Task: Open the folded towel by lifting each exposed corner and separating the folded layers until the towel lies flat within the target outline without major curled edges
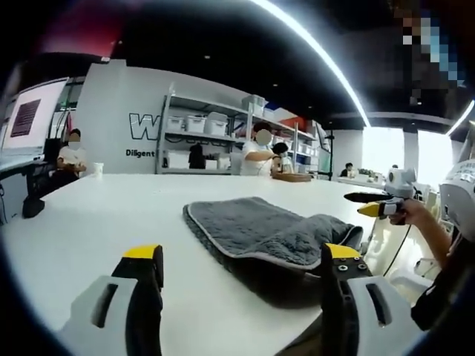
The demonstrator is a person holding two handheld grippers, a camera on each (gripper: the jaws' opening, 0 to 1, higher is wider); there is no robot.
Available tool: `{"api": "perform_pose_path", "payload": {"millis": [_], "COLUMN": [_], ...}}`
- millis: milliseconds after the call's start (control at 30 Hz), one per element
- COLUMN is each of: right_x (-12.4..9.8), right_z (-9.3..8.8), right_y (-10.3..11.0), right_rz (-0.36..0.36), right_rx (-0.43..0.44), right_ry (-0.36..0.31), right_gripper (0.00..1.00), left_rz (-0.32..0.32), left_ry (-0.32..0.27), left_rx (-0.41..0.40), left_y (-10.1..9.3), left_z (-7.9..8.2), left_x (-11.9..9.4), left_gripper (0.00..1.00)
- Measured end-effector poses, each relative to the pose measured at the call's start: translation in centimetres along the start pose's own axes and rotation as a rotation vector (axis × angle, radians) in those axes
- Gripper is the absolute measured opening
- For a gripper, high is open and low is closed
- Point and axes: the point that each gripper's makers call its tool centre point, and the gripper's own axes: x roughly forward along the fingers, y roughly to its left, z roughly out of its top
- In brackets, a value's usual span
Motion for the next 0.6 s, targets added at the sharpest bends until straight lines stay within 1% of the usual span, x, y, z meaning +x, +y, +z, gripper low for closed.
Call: {"api": "perform_pose_path", "payload": {"millis": [133, 233, 300, 367, 400, 500, 600], "right_x": [0.0, -0.1, -0.1, -0.1, -0.1, 0.0, 0.1], "right_z": [0.1, 0.2, 0.3, 0.3, 0.3, 0.3, 0.4], "right_y": [-0.1, -0.3, -0.5, -0.5, -0.5, -0.5, -0.5], "right_rz": [-0.007, -0.015, -0.023, -0.022, -0.018, -0.017, -0.017], "right_rx": [-0.006, -0.003, -0.008, -0.009, -0.005, 0.002, 0.003], "right_ry": [-0.004, -0.014, -0.018, -0.017, -0.018, -0.021, -0.022], "right_gripper": [0.81, 0.80, 0.80, 0.79, 0.79, 0.78, 0.77], "left_rz": [0.003, 0.000, -0.004, -0.010, -0.017, -0.019, -0.020], "left_ry": [-0.010, -0.029, -0.045, -0.064, -0.065, -0.057, -0.048], "left_rx": [-0.005, -0.029, -0.024, -0.052, -0.073, -0.072, -0.087], "left_y": [0.0, -0.1, -0.1, -0.2, -0.3, -0.4, -0.4], "left_z": [0.1, 0.5, 1.0, 1.3, 1.3, 1.1, 0.7], "left_x": [0.0, -0.1, -0.1, -0.1, 0.0, 0.1, 0.1], "left_gripper": [0.85, 0.84, 0.82, 0.80, 0.80, 0.81, 0.76]}}
